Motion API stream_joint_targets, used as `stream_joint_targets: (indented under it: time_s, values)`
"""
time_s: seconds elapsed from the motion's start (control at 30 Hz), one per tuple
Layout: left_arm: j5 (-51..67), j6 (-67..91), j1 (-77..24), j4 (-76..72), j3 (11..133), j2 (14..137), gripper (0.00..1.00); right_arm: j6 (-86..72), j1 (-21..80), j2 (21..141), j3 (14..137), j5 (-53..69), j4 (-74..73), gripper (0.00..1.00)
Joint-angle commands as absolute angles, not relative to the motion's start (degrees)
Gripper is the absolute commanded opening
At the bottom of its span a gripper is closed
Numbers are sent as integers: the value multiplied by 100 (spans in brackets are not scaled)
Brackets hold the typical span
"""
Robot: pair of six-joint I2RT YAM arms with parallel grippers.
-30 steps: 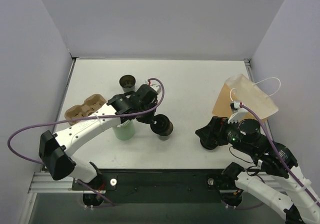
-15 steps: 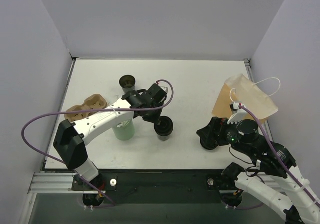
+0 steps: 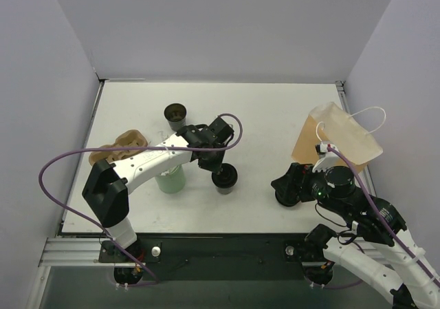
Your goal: Pack the takeout coffee
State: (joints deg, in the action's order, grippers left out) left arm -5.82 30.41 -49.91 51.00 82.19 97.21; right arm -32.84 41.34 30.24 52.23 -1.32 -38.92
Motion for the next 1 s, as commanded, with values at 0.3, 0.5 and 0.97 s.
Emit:
stream_joint_targets:
  time_s: [0.3,0.5,0.97]
  values:
    - [-615,3103,-5036,5133,8578,9633,24,-3190,4175,3023,5177,-229,-3929,97]
    - [-589,3120,-5054,5115,8561,9580,34,-3190,4166,3059,5203,-176,-3929,97]
    - [-852,3102,-4966,4984,8544,8966,57,-3270,4175,3682,5396,368,-3639,97]
